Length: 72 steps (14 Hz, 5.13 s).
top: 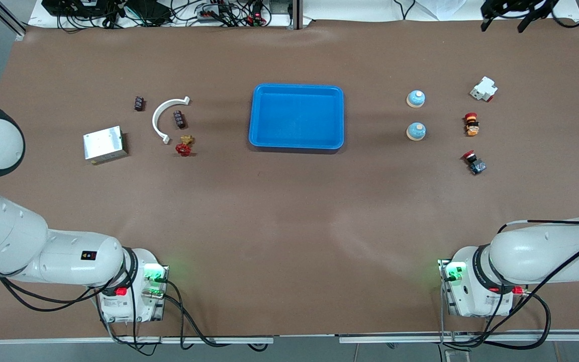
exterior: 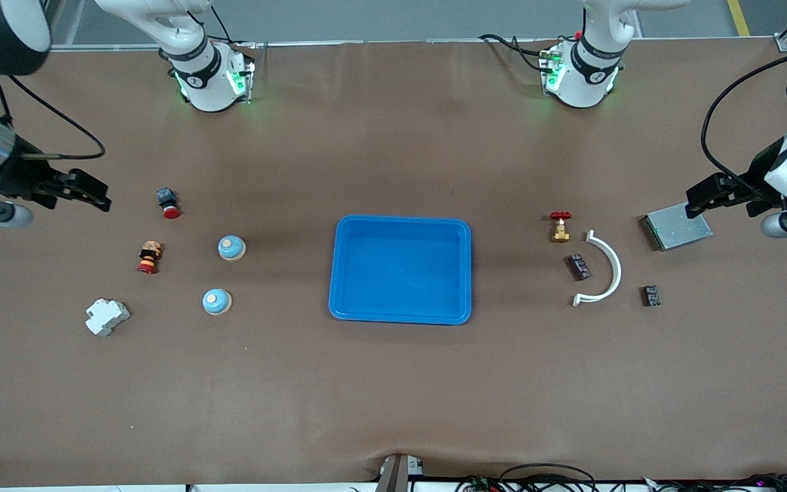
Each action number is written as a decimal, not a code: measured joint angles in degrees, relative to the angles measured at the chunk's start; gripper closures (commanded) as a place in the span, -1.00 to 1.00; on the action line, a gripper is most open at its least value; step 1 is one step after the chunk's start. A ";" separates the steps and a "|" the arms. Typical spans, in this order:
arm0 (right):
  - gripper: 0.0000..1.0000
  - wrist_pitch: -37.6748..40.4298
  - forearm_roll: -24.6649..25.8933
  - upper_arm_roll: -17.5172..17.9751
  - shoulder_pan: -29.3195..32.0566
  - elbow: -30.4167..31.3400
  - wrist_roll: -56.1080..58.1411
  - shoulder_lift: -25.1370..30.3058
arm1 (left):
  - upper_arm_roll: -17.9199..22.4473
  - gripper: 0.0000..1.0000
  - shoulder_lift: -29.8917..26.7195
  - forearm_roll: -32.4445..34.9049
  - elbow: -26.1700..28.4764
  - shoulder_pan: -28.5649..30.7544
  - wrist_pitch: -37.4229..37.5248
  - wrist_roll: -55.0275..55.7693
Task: Place electrolytic capacitor and blue bell in tray
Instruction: 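Lower the right gripper onto a blue bell while the left gripper reaches a capacitor, then close the right gripper on the bell while the left gripper grasps the capacitor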
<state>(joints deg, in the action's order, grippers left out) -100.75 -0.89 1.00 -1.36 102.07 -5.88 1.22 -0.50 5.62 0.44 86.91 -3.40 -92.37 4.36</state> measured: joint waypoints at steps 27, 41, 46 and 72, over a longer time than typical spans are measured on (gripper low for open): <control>-1.00 -49.14 0.73 0.62 -7.97 29.66 -11.60 -16.47 | 0.45 -1.00 27.85 -0.02 6.72 9.57 -27.75 -5.35; -1.00 -58.74 1.22 0.63 -9.47 35.48 -11.60 -20.02 | 0.16 -1.00 30.52 0.54 14.26 8.78 -38.34 -1.07; -1.00 -59.14 1.22 0.62 -9.47 35.71 -11.60 -20.22 | 0.24 -1.00 31.56 0.95 14.29 9.04 -38.55 -1.18; 1.00 -59.21 1.22 0.68 -12.24 32.50 -15.63 -20.87 | -1.38 0.85 21.93 0.96 5.89 -0.17 -18.20 16.13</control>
<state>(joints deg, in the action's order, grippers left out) -159.96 0.33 1.67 -13.60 134.57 -21.51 -19.65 -1.88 27.55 1.40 92.80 -3.57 -110.57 20.49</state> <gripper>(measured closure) 0.330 0.661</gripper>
